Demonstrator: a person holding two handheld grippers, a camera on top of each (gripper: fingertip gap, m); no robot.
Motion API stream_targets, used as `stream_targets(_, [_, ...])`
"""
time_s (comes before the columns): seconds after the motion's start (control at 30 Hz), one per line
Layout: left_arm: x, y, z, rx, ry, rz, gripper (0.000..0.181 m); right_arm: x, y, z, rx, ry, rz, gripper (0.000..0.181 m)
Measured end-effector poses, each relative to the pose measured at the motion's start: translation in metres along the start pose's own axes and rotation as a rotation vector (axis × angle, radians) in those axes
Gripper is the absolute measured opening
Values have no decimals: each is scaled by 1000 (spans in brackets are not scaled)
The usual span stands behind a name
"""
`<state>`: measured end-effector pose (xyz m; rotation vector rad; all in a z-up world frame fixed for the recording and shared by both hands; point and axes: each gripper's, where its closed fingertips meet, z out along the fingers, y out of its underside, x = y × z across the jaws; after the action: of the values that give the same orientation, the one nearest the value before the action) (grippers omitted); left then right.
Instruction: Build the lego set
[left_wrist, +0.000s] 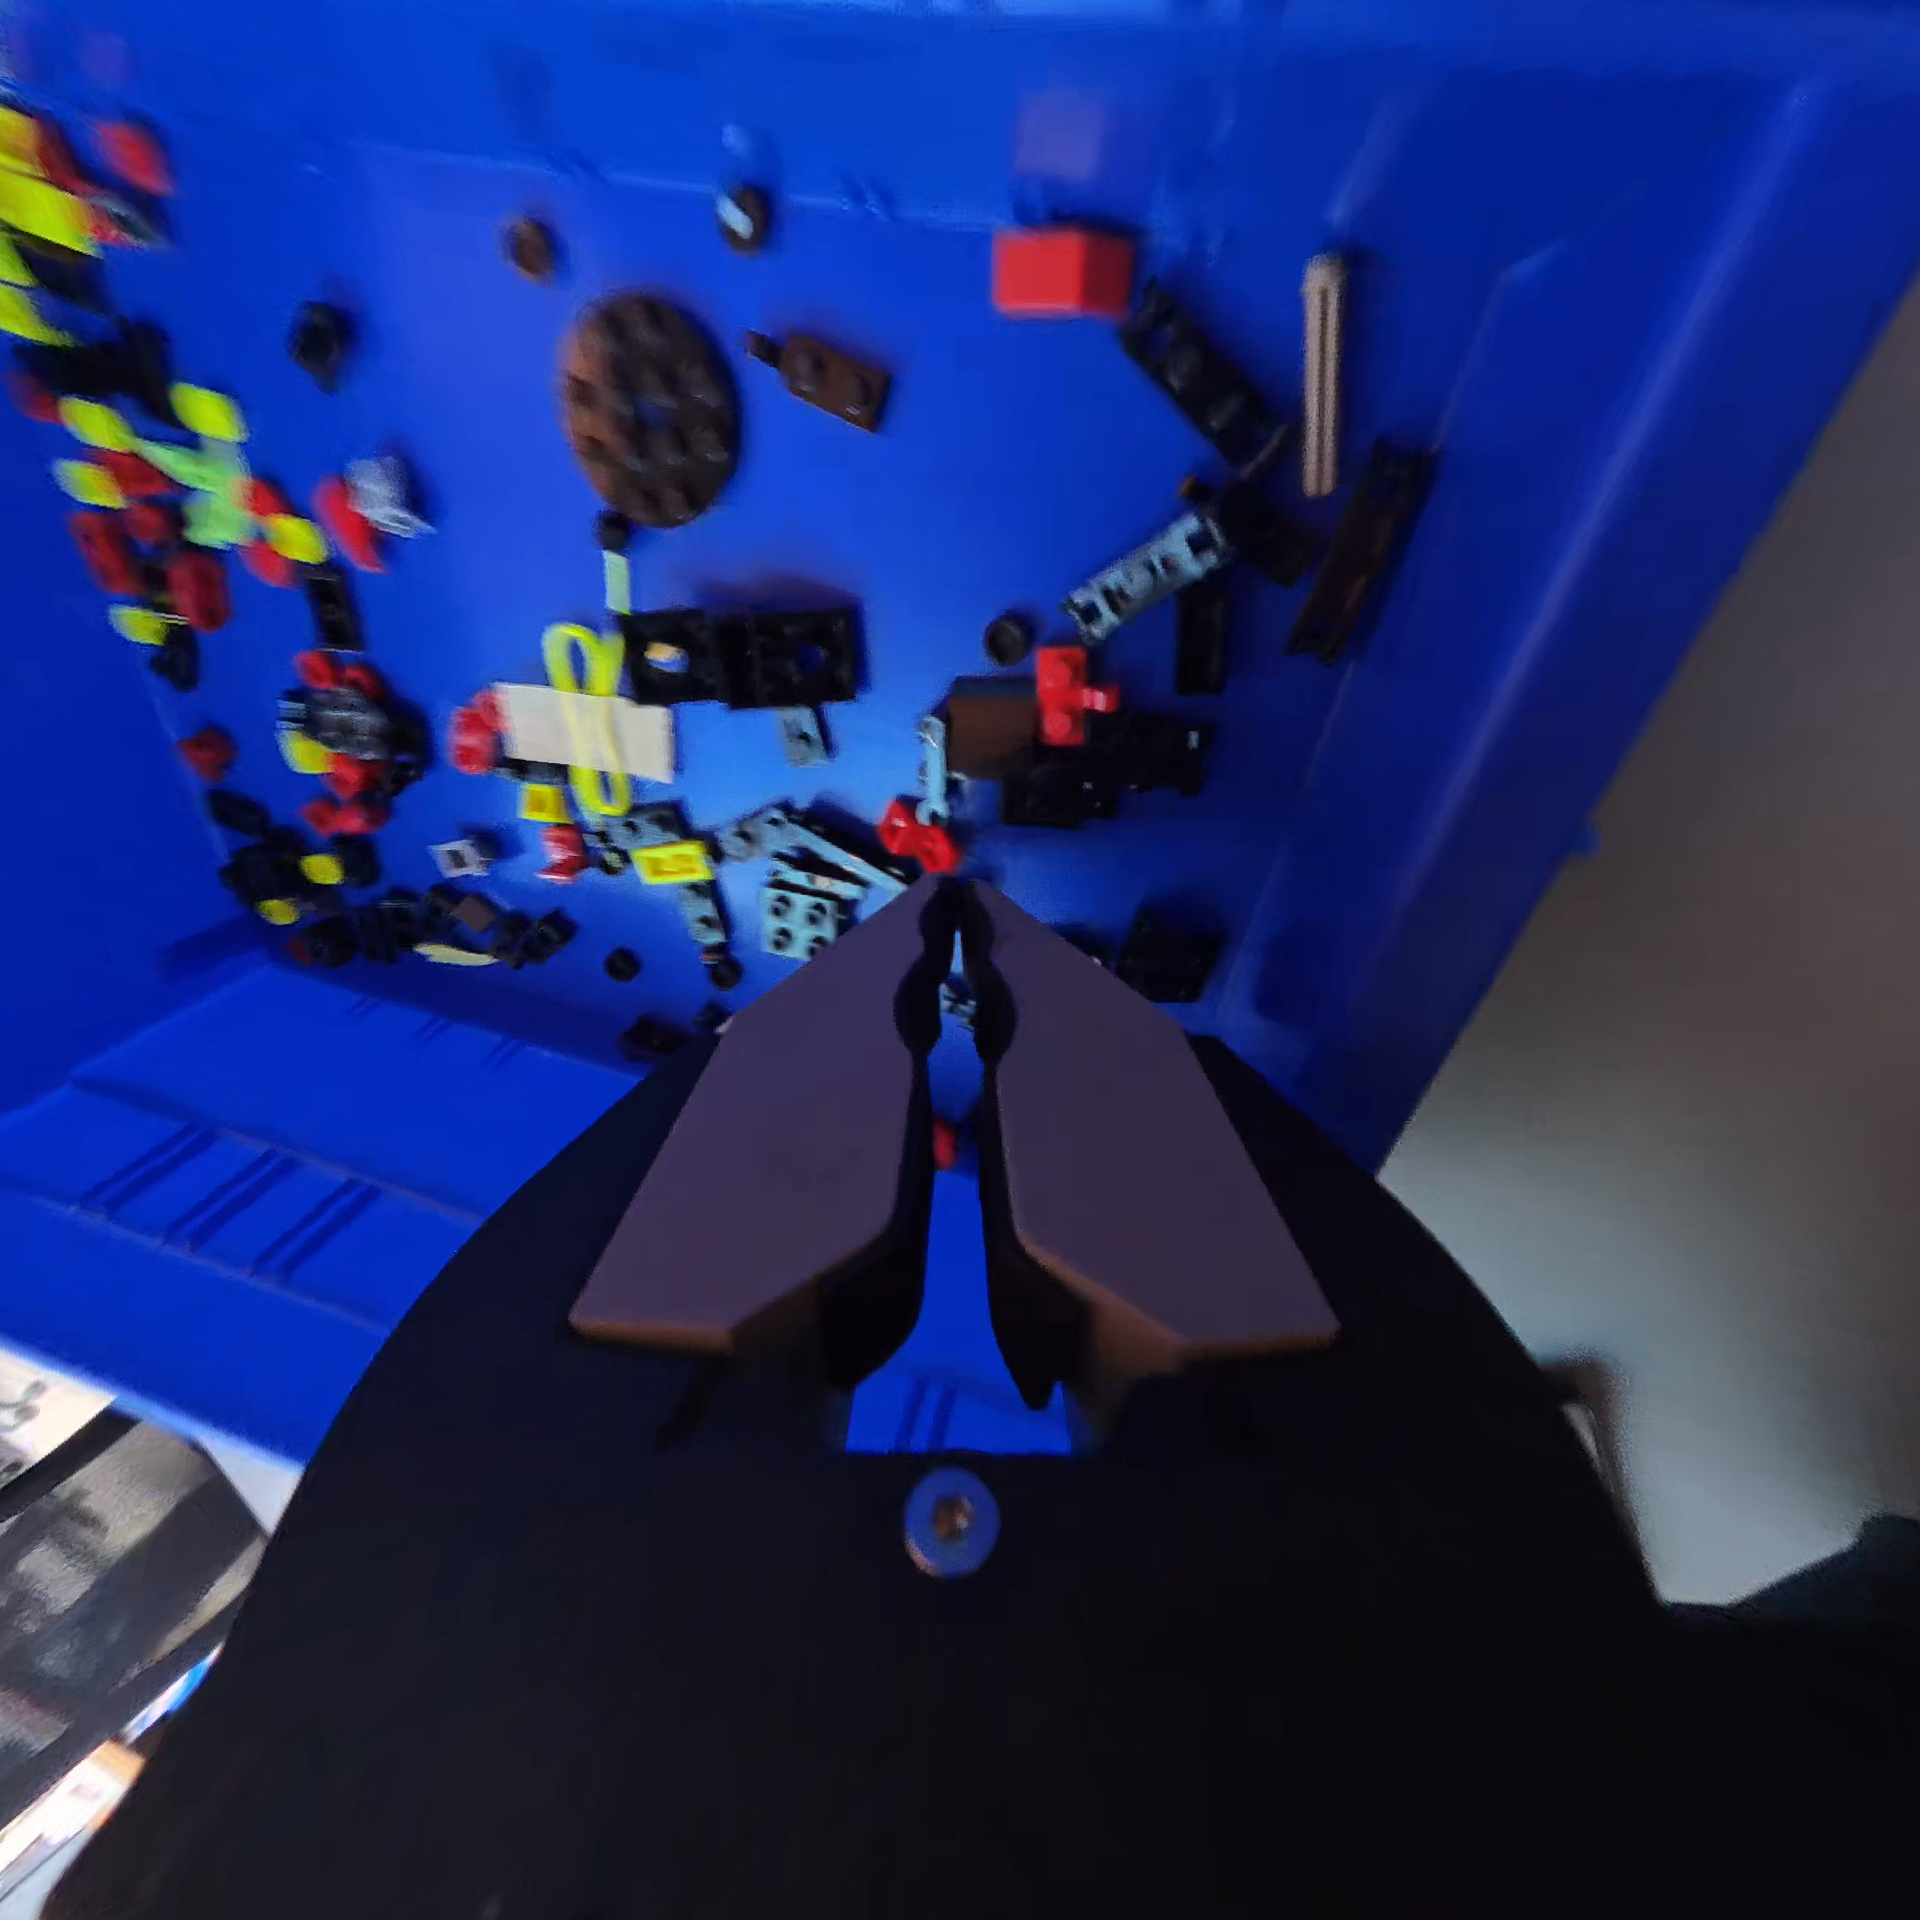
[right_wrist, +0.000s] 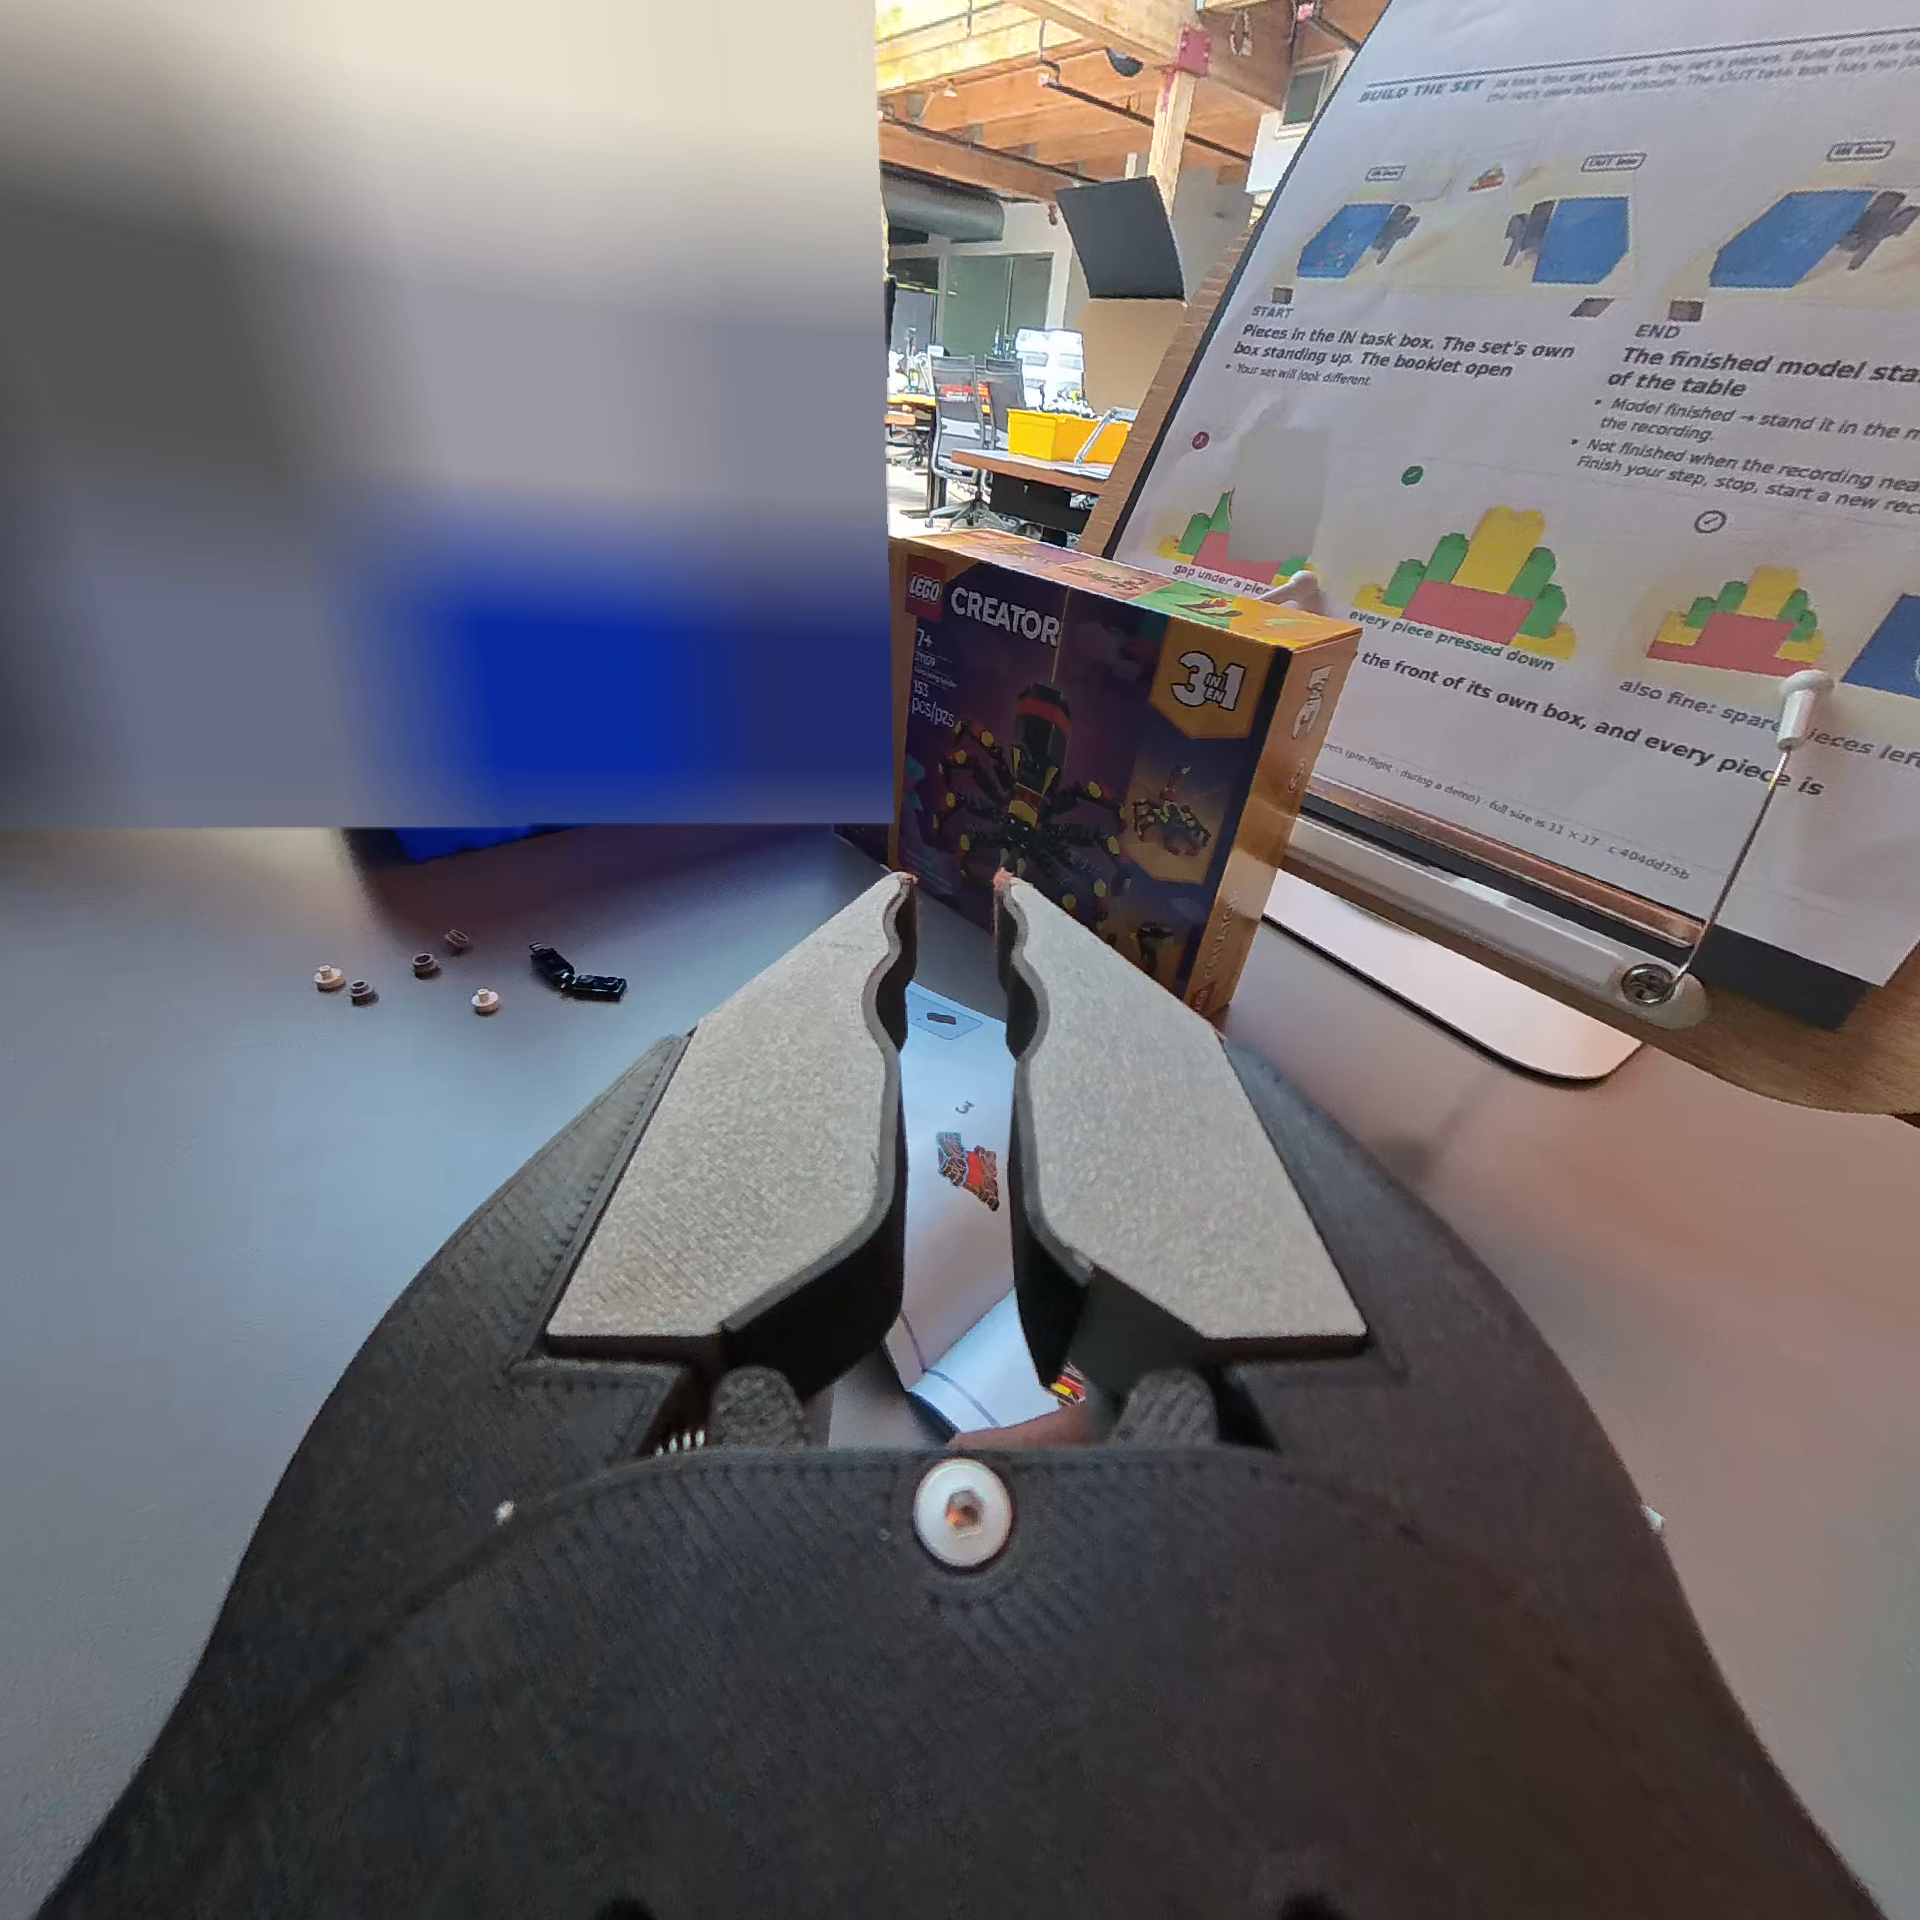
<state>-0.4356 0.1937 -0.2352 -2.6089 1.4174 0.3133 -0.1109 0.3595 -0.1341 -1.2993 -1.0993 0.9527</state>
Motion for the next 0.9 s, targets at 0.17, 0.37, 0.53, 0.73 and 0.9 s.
stream_targets(0.17, [-45, -22, -60, 323, -281, -151, 0, 1, 1, 1, -5, 1, 2, 11])
stream_targets(0.37, [-81, -23, -109, 658, -505, -442, 7, 1, 5, 3, -19, 5, -3, 11])
stream_targets(0.53, [-101, -4, -139, 921, -539, -720, 17, 9, 8, 3, -28, 33, -3, 11])
stream_targets(0.73, [-107, 25, -202, 1301, -732, -805, 15, 18, 14, 7, -47, 56, 15, 12])
stream_targets(0.9, [-107, 52, -218, 1492, -819, -904, 11, 19, 19, 11, -60, 41, 47, 12])
